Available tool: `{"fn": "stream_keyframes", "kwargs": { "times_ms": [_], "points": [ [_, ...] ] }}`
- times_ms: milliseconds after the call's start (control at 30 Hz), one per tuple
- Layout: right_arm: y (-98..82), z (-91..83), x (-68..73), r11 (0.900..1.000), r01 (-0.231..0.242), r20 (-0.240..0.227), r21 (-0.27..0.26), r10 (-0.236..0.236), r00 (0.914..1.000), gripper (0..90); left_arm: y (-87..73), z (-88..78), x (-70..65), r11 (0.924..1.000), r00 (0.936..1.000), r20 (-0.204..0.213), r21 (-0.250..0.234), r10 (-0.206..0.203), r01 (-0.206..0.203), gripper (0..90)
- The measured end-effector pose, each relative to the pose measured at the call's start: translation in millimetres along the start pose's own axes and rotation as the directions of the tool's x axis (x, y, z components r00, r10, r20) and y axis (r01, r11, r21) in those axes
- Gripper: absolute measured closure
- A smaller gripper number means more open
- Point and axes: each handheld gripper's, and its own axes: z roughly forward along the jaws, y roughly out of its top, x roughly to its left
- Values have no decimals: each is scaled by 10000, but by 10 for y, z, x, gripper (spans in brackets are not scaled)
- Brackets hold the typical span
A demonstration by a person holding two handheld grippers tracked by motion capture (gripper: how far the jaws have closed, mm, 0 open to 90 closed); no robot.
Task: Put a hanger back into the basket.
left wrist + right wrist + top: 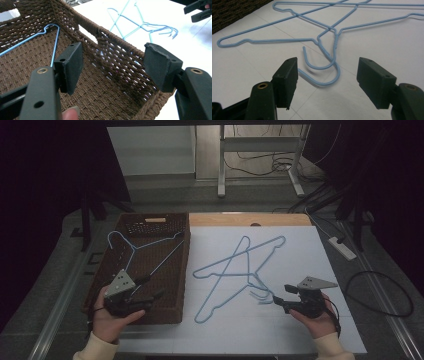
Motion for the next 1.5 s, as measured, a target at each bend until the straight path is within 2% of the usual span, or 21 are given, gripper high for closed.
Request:
{"fn": "stream_keyframes", "kwargs": {
  "times_ms": [333, 733, 1067, 1333, 1500],
  "points": [
    [13, -5, 31, 9998, 182, 69, 4, -182, 9998, 342, -19, 40, -35, 9999, 10000, 55, 163, -44, 43, 326],
    [8, -8, 15, 9999, 145, 18, 69, -146, 9999, 347, 9, 87, -137, 9996, 9998, 158, 231, 146, -149, 325],
    [62, 31, 40, 9991, 337, 165, 266, -342, 9993, 345, 22, 144, -235, 9985, 9988, 334, 383, 369, -382, 324],
    [175, 97, 70, 9956, 581, 365, 732, -609, 9975, 348, 22, 161, -248, 9982, 9986, 373, 450, 379, -396, 323],
    [312, 205, 73, 9874, 738, 583, 1403, -827, 9949, 364, 29, 157, -257, 9983, 9985, 390, 416, 389, -405, 323]
  ]
}}
